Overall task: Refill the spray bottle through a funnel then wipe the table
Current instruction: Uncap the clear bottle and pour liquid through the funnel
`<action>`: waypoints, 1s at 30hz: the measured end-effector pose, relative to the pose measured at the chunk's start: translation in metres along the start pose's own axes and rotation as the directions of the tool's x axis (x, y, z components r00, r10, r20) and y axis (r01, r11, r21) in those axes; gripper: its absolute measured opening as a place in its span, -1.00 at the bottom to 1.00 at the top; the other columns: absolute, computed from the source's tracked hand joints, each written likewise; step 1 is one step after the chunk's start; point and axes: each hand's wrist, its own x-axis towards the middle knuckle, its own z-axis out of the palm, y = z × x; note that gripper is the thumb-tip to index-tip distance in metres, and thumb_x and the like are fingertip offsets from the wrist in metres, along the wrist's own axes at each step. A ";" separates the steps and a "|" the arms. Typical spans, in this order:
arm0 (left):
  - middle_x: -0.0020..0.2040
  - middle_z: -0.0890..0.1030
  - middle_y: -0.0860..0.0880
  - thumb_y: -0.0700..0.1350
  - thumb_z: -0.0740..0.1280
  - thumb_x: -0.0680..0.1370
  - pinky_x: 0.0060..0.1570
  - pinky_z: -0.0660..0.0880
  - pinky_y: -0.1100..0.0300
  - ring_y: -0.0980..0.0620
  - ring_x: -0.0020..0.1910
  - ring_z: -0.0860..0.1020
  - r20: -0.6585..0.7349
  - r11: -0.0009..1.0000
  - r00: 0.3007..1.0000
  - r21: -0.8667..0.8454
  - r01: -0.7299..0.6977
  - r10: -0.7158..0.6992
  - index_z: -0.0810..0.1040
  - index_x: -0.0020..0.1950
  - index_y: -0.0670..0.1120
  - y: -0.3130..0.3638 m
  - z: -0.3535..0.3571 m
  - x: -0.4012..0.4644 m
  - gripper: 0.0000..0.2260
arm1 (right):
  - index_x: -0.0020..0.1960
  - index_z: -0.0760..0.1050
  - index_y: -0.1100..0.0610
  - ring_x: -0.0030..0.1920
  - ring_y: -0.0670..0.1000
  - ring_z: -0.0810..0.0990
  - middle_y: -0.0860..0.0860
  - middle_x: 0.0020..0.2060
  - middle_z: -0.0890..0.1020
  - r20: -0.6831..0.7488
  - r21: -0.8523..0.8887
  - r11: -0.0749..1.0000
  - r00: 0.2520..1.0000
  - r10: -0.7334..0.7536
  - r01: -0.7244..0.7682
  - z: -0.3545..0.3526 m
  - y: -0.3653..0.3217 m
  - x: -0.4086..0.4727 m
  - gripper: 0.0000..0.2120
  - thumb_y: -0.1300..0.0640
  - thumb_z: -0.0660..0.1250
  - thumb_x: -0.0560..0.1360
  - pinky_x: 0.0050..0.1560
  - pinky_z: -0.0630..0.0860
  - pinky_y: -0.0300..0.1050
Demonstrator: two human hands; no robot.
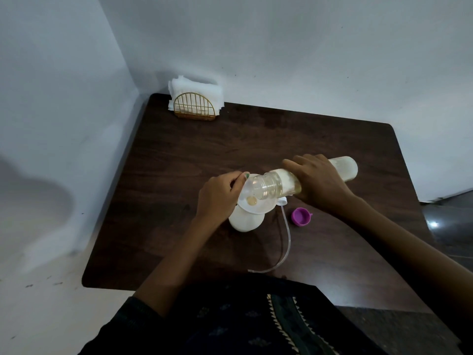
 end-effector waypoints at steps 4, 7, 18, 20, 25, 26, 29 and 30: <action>-0.37 0.57 0.03 0.03 0.18 0.61 -0.35 0.45 0.08 0.06 -0.37 0.52 0.002 1.000 1.000 -0.002 0.004 -0.004 0.62 -0.09 -0.08 0.002 0.001 0.001 -0.71 | -0.06 0.48 0.14 -0.33 0.14 0.56 0.08 -0.30 0.58 0.013 0.002 1.000 1.000 0.004 -0.004 -0.001 0.001 0.000 -0.56 0.17 0.59 0.14 -0.25 0.34 -0.06; -0.37 0.57 0.02 0.02 0.18 0.62 -0.37 0.43 0.11 0.07 -0.38 0.51 0.007 1.000 1.000 0.001 0.001 -0.001 0.62 -0.07 -0.09 0.002 0.001 0.000 -0.71 | -0.06 0.48 0.14 -0.33 0.13 0.55 0.08 -0.30 0.58 0.017 0.003 1.000 1.000 0.007 -0.007 -0.001 0.002 -0.001 -0.57 0.17 0.58 0.15 -0.26 0.39 -0.04; -0.40 0.52 0.07 0.01 0.18 0.62 -0.41 0.32 0.22 0.09 -0.40 0.49 0.009 1.000 1.000 -0.010 -0.003 0.003 0.62 -0.09 -0.08 0.000 0.002 0.000 -0.72 | -0.04 0.49 0.15 -0.31 0.15 0.56 0.09 -0.29 0.60 0.023 0.012 1.000 1.000 0.003 -0.004 -0.002 0.000 -0.001 -0.56 0.17 0.59 0.15 -0.25 0.39 -0.03; -0.43 0.49 0.08 0.01 0.18 0.62 -0.41 0.30 0.21 0.09 -0.41 0.48 0.010 1.000 1.000 -0.009 0.000 0.000 0.61 -0.13 -0.08 0.001 0.002 0.000 -0.71 | -0.03 0.49 0.16 -0.31 0.15 0.56 0.09 -0.28 0.60 0.025 0.009 1.000 1.000 0.003 -0.003 -0.001 0.001 -0.002 -0.55 0.15 0.58 0.15 -0.24 0.37 -0.05; -0.46 0.45 0.09 0.02 0.18 0.62 -0.42 0.25 0.22 0.10 -0.44 0.45 0.008 1.000 1.000 -0.008 0.005 -0.005 0.57 -0.21 -0.07 0.000 0.002 -0.001 -0.69 | -0.02 0.50 0.15 -0.29 0.16 0.57 0.09 -0.27 0.60 0.038 0.017 1.000 0.999 0.010 -0.011 -0.001 0.001 -0.001 -0.54 0.14 0.59 0.16 -0.23 0.42 -0.02; -0.47 0.44 0.09 0.03 0.18 0.62 -0.42 0.25 0.21 0.10 -0.44 0.44 0.012 1.000 1.000 -0.009 0.007 -0.007 0.57 -0.22 -0.07 0.000 0.002 -0.001 -0.69 | -0.01 0.50 0.15 -0.29 0.16 0.57 0.09 -0.27 0.60 0.039 0.018 1.000 0.999 0.012 -0.013 -0.001 0.001 -0.001 -0.54 0.14 0.59 0.16 -0.22 0.42 -0.02; -0.45 0.46 0.09 0.03 0.17 0.62 -0.42 0.28 0.22 0.10 -0.43 0.45 0.016 1.000 1.000 -0.012 0.009 -0.009 0.59 -0.18 -0.06 0.003 0.002 0.001 -0.70 | -0.02 0.50 0.15 -0.28 0.15 0.57 0.09 -0.26 0.61 0.044 0.017 1.000 0.999 0.013 -0.014 -0.003 0.003 -0.001 -0.55 0.15 0.59 0.16 -0.22 0.42 -0.01; -0.45 0.46 0.10 0.03 0.18 0.62 -0.42 0.27 0.23 0.11 -0.43 0.45 0.015 1.000 1.000 -0.013 0.007 -0.007 0.59 -0.18 -0.05 0.003 0.002 0.001 -0.70 | -0.02 0.50 0.14 -0.27 0.15 0.57 0.09 -0.25 0.61 0.047 0.016 1.000 0.999 0.012 -0.013 -0.003 0.003 -0.001 -0.55 0.15 0.59 0.16 -0.21 0.42 -0.01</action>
